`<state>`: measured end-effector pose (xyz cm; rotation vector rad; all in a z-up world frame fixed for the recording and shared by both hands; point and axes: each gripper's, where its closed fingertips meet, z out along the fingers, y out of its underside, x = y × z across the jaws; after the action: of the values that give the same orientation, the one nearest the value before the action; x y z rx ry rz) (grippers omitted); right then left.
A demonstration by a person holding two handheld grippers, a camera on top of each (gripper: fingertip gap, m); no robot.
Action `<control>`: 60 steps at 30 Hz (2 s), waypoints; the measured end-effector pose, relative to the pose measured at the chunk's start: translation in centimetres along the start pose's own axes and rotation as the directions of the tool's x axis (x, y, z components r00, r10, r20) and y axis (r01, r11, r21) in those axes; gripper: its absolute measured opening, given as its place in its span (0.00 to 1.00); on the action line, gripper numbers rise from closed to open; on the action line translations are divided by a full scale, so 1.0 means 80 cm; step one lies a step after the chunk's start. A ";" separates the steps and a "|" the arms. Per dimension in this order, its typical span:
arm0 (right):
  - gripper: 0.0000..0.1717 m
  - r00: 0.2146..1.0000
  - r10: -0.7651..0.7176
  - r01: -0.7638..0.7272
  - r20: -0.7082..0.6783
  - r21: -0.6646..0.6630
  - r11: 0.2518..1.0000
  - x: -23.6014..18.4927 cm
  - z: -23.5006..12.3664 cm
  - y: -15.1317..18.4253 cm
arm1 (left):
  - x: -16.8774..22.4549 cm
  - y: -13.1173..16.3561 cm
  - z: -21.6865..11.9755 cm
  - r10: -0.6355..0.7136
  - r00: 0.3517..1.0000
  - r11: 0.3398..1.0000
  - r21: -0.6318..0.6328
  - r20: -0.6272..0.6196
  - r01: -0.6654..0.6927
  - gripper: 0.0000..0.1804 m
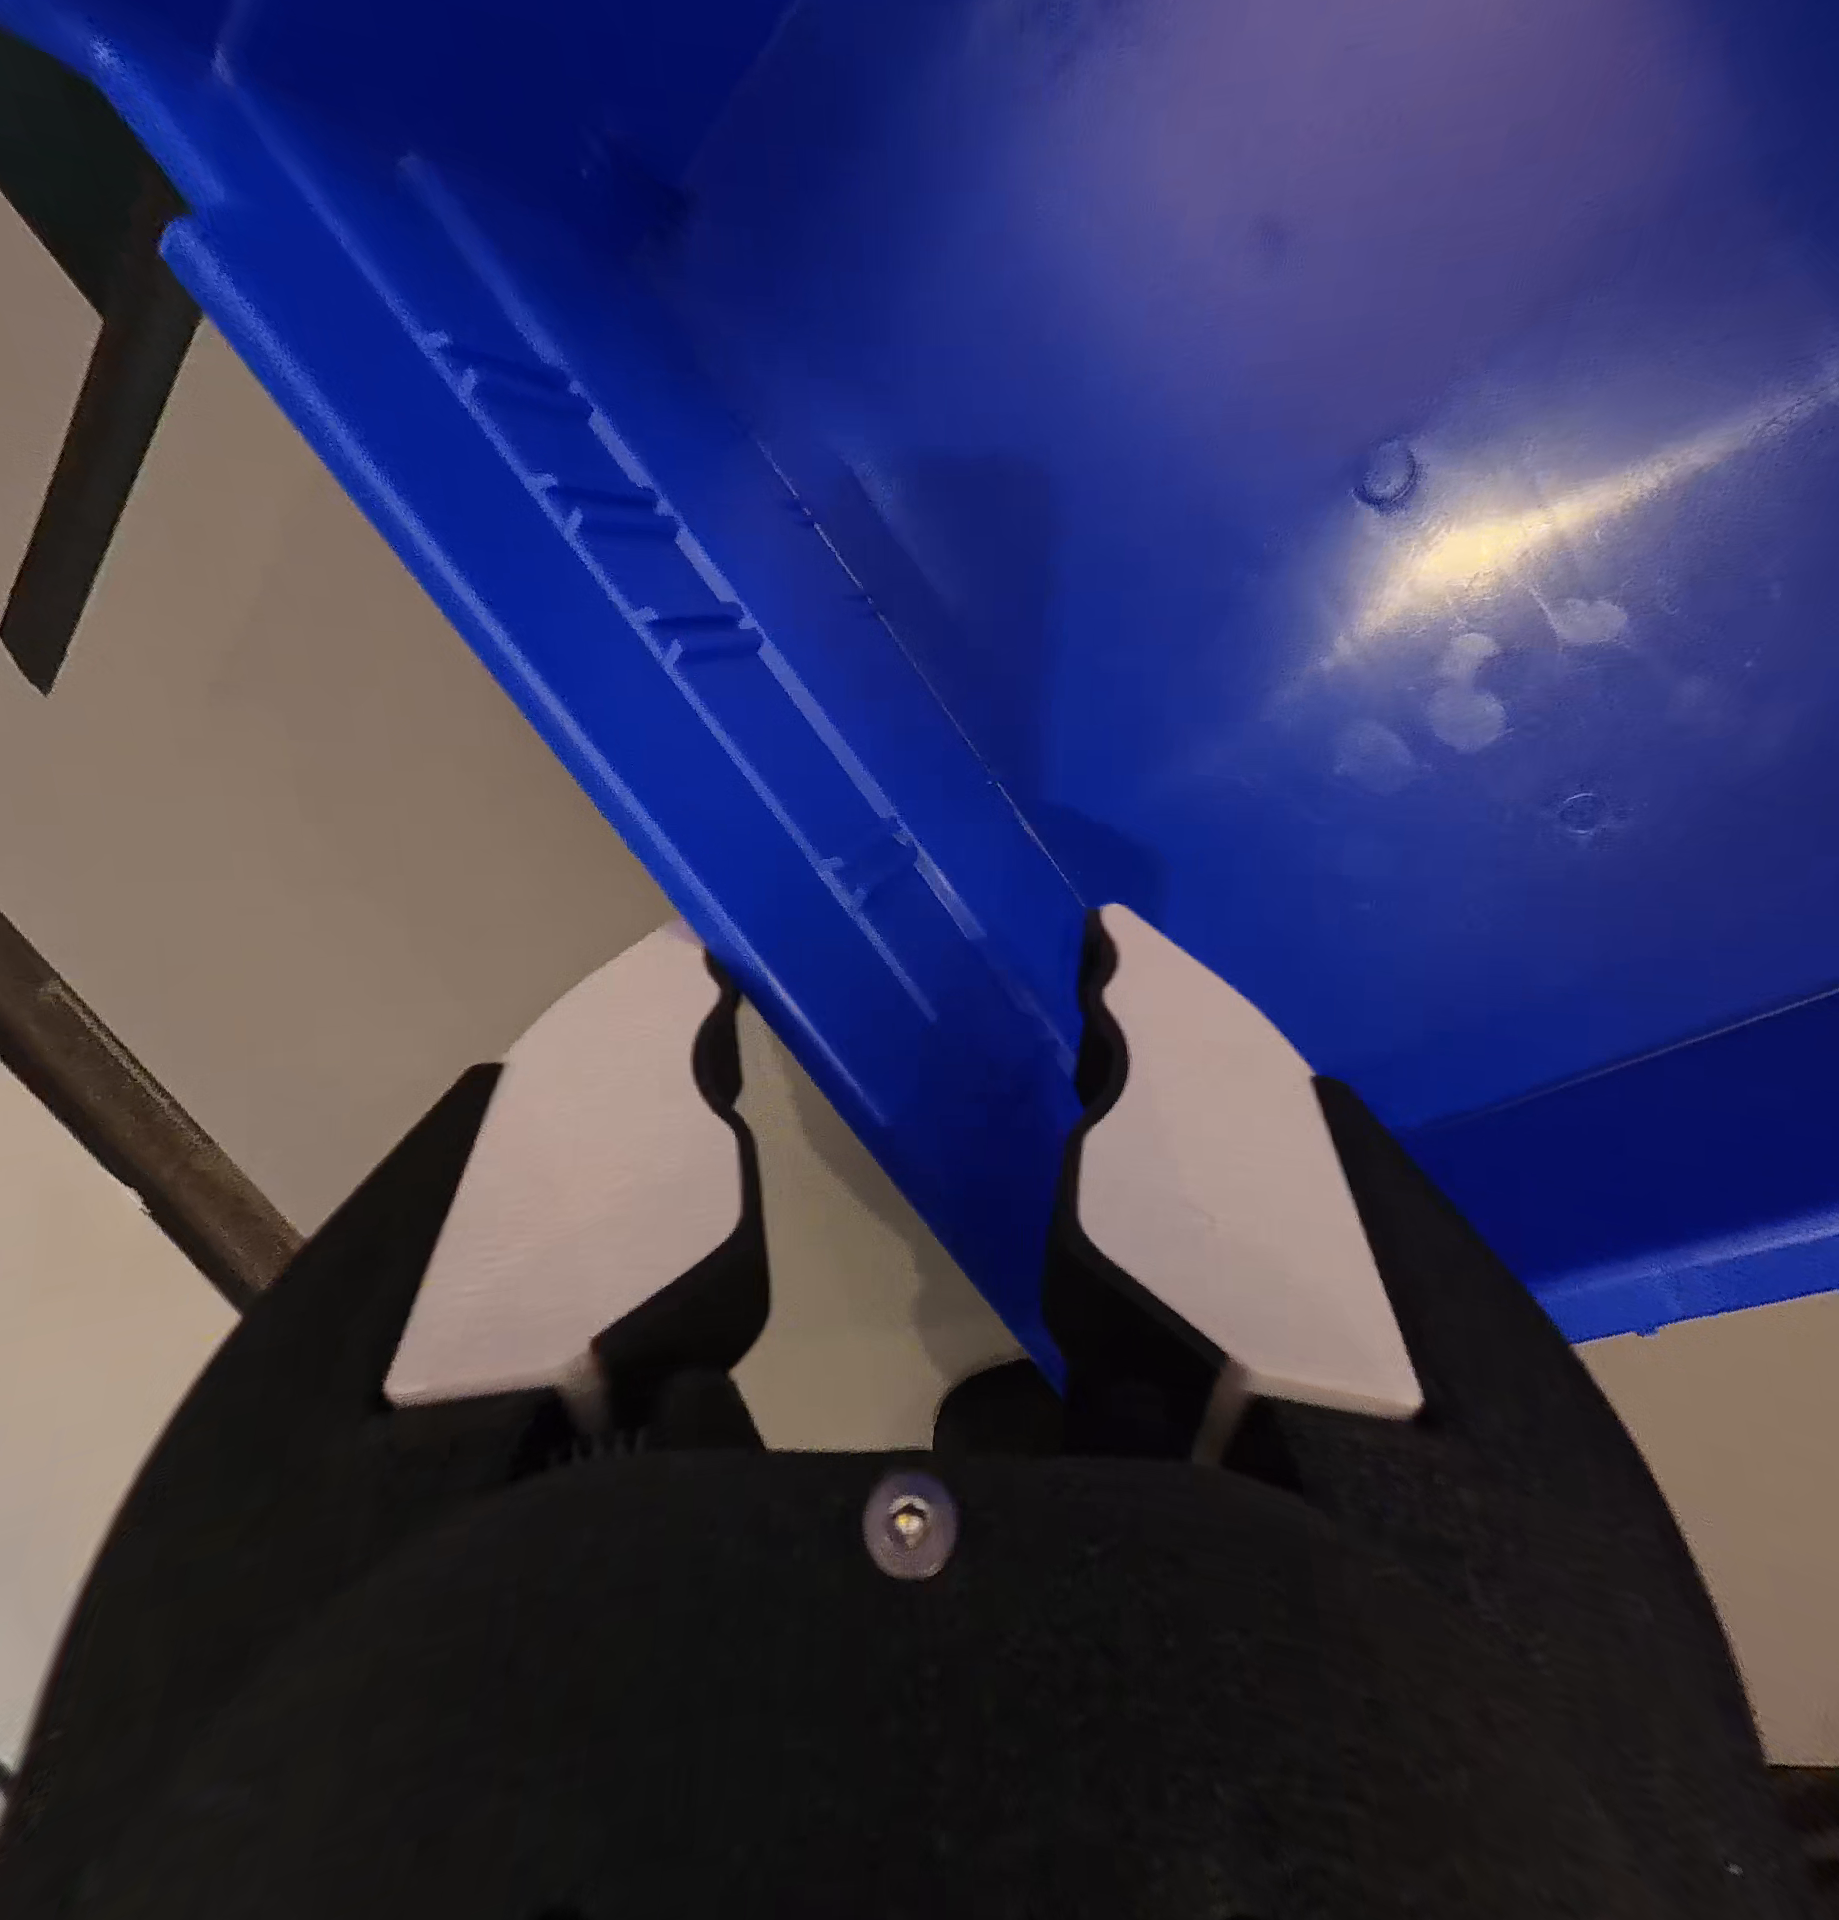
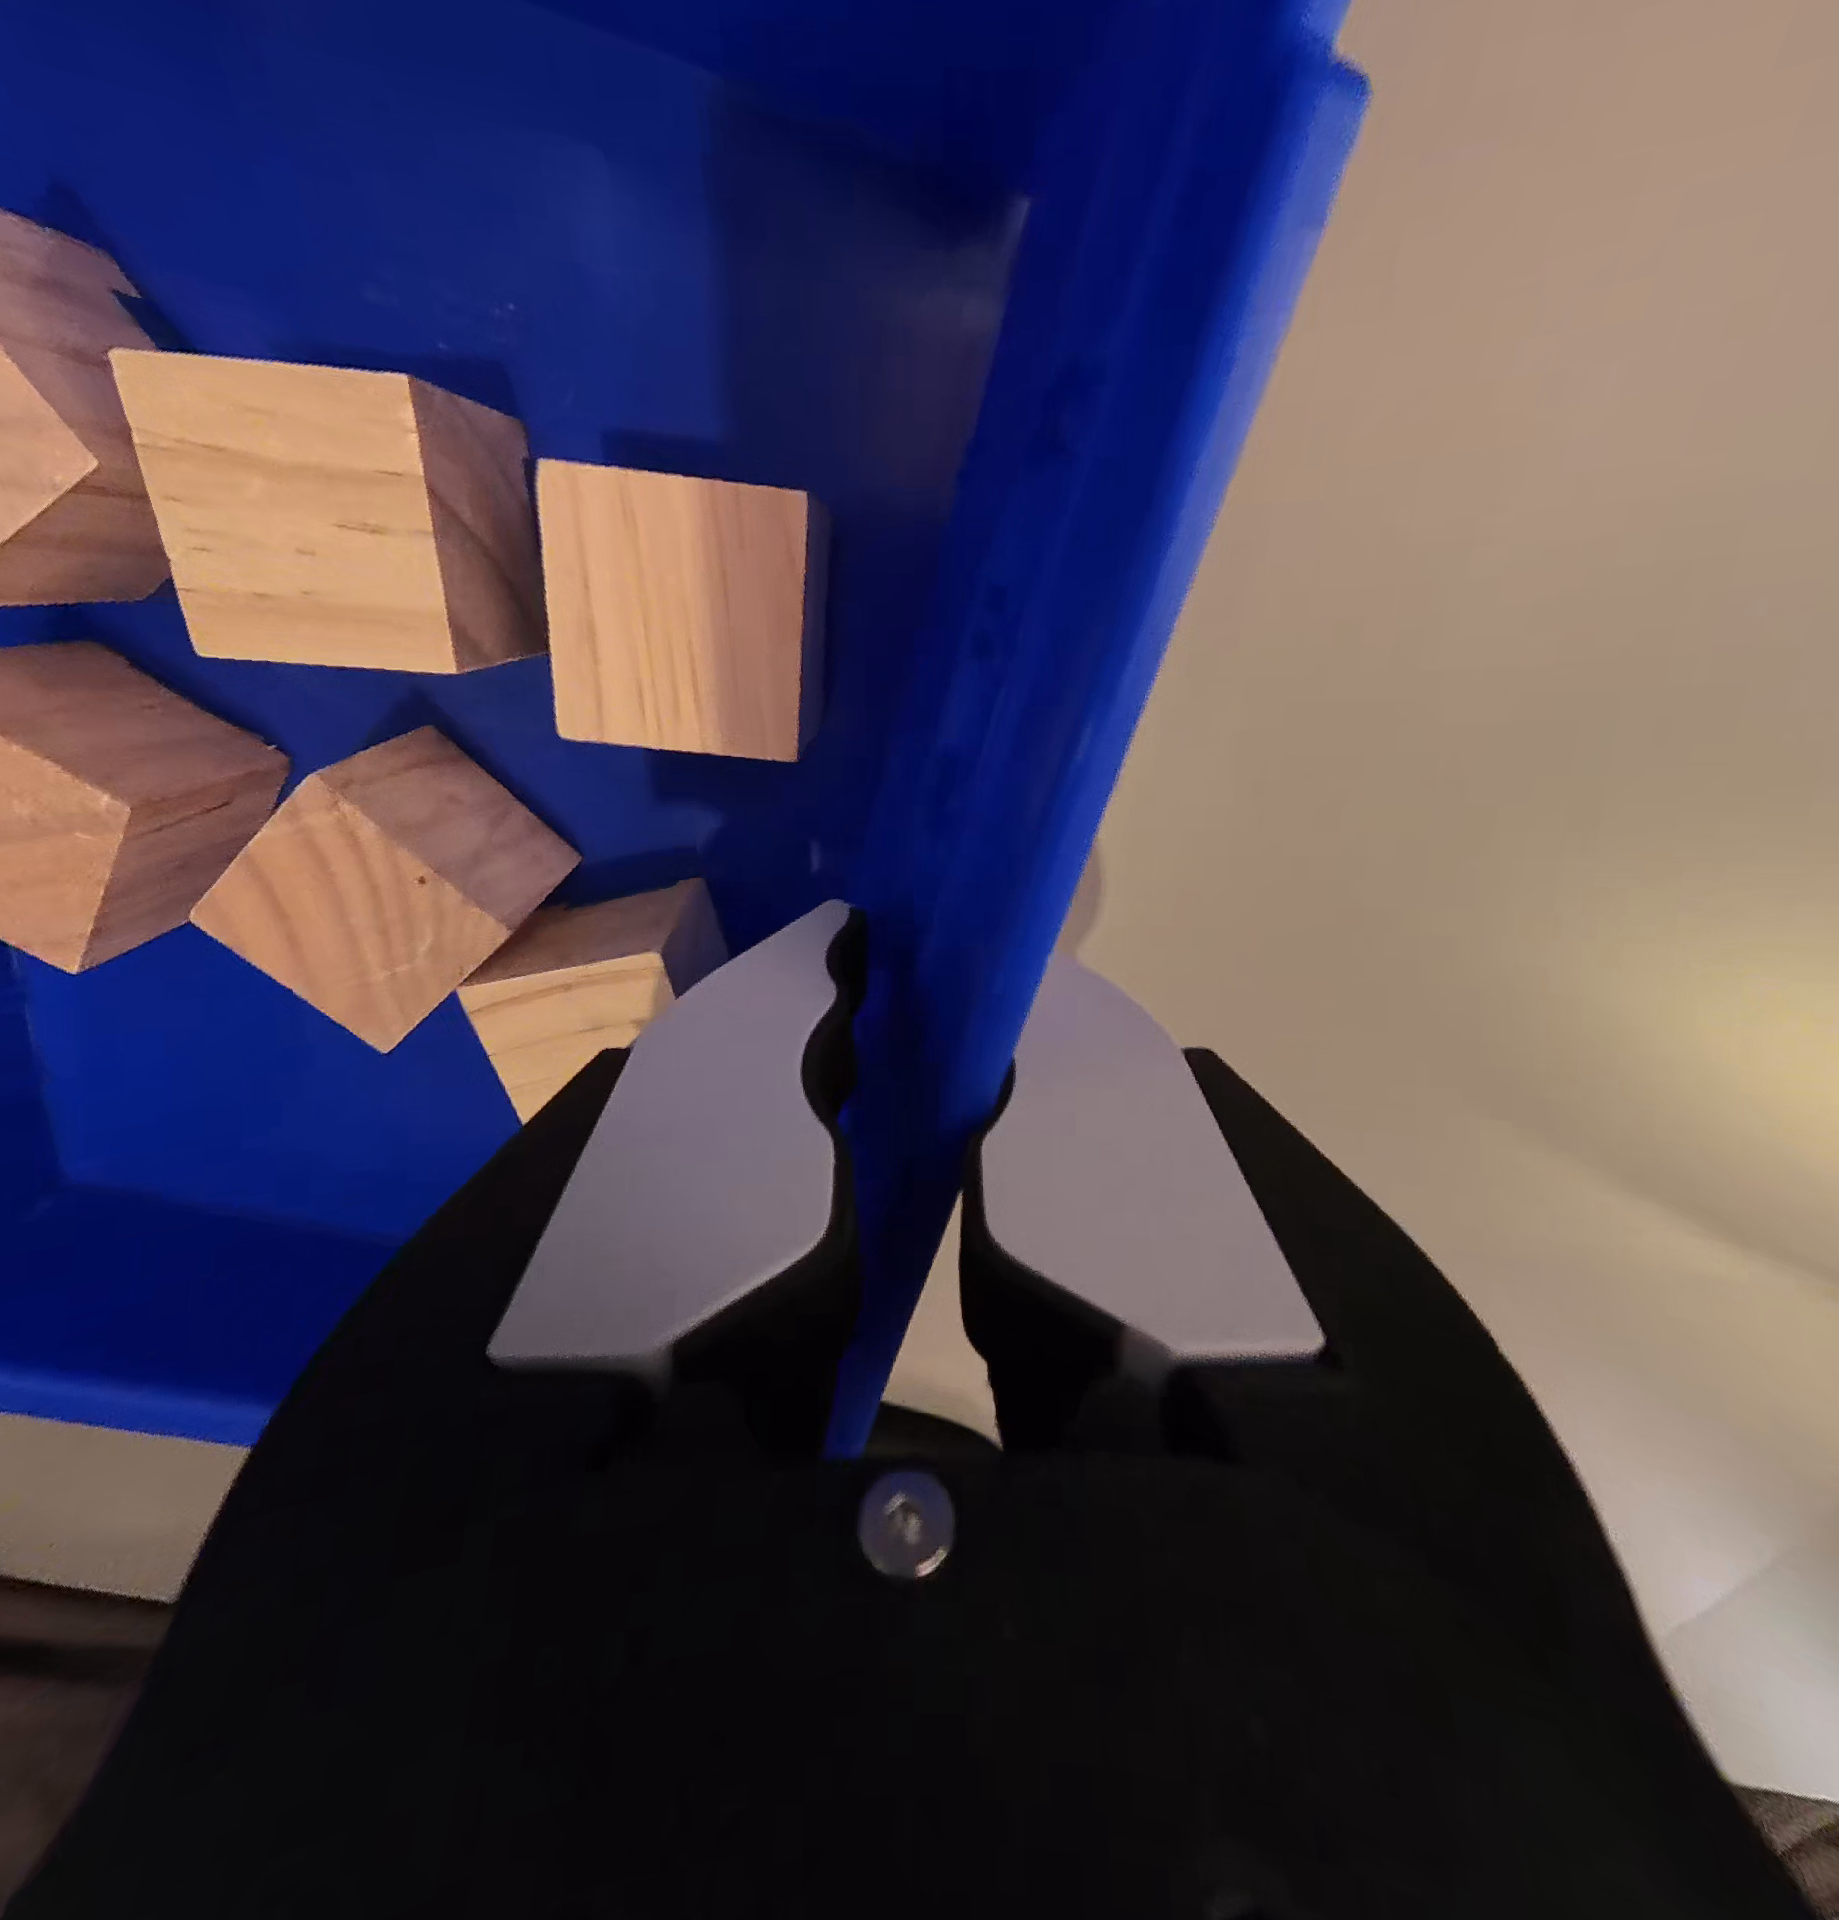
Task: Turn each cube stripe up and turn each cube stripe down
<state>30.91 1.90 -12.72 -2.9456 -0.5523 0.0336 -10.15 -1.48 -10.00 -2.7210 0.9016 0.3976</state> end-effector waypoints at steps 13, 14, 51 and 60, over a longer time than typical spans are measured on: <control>0.04 0.987 0.047 -0.035 0.156 -0.079 0.996 -0.009 0.020 0.010 | -0.089 -0.055 -0.140 -0.251 0.942 0.813 0.577 0.222 0.081 0.40; 0.04 0.986 0.048 -0.036 0.160 -0.080 0.996 -0.009 0.020 0.010 | -0.098 -0.054 -0.151 -0.282 0.933 0.785 0.613 0.224 0.090 0.40; 0.04 0.946 -0.216 0.224 0.241 -0.008 0.975 -0.238 -0.167 -0.151 | -0.211 0.096 -0.282 -0.557 0.829 0.395 0.862 -0.050 0.317 0.40; 0.04 0.864 -0.382 0.409 0.327 -0.015 0.913 -0.482 -0.126 -0.237 | -0.201 0.119 -0.299 -0.557 0.829 0.387 0.872 -0.037 0.299 0.38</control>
<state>-11.31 4.02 -0.14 -2.8534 -1.2249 0.4581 -24.14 -7.71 16.26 -1.7595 0.1406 0.1194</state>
